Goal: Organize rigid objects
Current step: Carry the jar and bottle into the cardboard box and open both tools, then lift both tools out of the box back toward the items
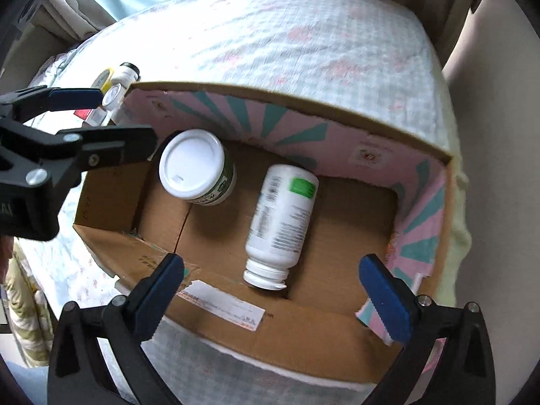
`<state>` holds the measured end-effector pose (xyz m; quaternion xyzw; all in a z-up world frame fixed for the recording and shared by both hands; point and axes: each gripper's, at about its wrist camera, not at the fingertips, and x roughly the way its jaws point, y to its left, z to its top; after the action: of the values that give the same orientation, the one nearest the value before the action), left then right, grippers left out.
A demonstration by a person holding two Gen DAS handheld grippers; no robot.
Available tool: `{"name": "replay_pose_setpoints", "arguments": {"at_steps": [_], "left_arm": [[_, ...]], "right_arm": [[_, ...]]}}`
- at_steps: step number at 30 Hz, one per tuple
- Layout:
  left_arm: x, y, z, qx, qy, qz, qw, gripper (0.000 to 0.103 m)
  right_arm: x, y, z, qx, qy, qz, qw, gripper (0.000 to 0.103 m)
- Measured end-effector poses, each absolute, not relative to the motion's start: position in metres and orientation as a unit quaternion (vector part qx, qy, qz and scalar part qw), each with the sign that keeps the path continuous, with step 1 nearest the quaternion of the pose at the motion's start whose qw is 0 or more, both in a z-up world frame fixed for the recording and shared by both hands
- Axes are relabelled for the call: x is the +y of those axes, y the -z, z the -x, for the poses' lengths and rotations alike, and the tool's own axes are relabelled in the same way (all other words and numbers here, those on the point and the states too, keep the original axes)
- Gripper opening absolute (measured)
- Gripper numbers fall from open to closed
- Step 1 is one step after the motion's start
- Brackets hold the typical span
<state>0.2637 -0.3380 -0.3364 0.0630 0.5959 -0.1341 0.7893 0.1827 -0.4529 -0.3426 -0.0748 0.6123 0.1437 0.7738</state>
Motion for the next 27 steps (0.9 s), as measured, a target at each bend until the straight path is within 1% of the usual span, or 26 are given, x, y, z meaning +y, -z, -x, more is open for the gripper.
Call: {"name": "replay_pose_setpoints", "arguments": {"at_steps": [4, 12, 16, 21, 27], "left_arm": [[-0.331, 0.319, -0.254, 0.579, 0.134, -0.065, 0.801, 0.103], [-0.312, 0.275, -0.227, 0.549, 0.149, -0.035, 0.822, 0.103], [-0.291, 0.248, -0.211, 0.527, 0.15, -0.015, 0.836, 0.103], [-0.256, 0.217, -0.188, 0.523, 0.129, -0.006, 0.842, 0.103], [-0.207, 0.185, -0.157, 0.515, 0.087, -0.036, 0.852, 0.103]], "right_arm": [[-0.45, 0.322, -0.177, 0.595, -0.137, 0.094, 0.786, 0.103], [-0.444, 0.286, -0.166, 0.572, -0.131, 0.116, 0.801, 0.103], [-0.44, 0.263, -0.162, 0.564, -0.124, 0.114, 0.808, 0.103], [-0.428, 0.23, -0.155, 0.545, -0.124, 0.117, 0.821, 0.103], [-0.406, 0.189, -0.151, 0.518, -0.137, 0.106, 0.837, 0.103]]}}
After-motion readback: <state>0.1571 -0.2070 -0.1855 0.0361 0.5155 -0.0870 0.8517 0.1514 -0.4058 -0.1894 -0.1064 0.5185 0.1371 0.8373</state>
